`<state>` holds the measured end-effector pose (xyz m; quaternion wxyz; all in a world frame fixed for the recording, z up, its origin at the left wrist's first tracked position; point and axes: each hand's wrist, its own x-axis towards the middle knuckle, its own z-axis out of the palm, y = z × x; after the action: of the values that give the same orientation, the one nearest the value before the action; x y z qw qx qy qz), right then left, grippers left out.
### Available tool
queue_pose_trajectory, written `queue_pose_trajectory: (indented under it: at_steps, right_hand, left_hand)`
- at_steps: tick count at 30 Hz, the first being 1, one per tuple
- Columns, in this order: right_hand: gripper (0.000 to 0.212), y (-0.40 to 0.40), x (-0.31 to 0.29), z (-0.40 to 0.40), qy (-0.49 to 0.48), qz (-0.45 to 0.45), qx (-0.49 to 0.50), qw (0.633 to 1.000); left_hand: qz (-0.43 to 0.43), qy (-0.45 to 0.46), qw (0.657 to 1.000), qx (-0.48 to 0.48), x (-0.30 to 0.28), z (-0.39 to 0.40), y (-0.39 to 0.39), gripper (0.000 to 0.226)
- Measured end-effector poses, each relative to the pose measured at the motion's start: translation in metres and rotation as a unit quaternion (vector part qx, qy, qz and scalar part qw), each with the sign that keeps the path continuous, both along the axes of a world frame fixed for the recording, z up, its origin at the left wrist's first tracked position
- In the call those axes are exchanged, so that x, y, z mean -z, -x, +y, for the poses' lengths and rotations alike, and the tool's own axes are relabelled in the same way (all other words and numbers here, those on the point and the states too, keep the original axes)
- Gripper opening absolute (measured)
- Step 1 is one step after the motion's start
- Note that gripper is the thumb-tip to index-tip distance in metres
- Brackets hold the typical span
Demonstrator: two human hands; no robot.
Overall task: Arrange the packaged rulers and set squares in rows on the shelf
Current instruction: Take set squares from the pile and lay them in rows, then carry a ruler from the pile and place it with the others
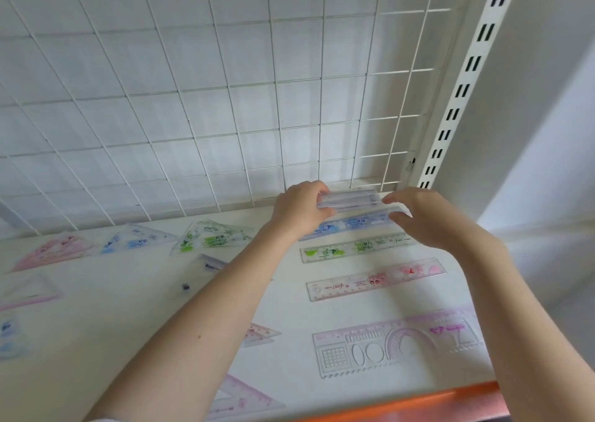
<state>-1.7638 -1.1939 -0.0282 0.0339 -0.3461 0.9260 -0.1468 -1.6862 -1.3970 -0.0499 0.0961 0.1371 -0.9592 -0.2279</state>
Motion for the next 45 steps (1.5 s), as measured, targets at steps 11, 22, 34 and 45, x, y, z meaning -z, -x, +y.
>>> queue_pose_trajectory:
  at_steps: [11,22,34,45]
  right_hand:
    - [0.034,-0.03,0.003,0.002,0.013,0.012,0.006,1.0]
    - [0.035,-0.126,0.0,-0.07,0.041,0.016,-0.083,0.996]
    - [0.035,-0.276,-0.002,-0.211,0.045,0.01,-0.178,0.983]
    - [0.032,-0.422,0.004,-0.326,0.044,-0.014,-0.16,0.986]
  left_hand:
    - [-0.058,0.085,0.995,-0.009,-0.015,-0.009,-0.012,0.046]
    - [-0.029,0.182,0.971,-0.151,-0.034,-0.047,-0.185,0.041]
    - [-0.034,0.13,0.962,-0.236,-0.016,-0.151,-0.355,0.039]
    - [-0.055,0.12,0.967,-0.217,-0.014,-0.278,-0.494,0.041]
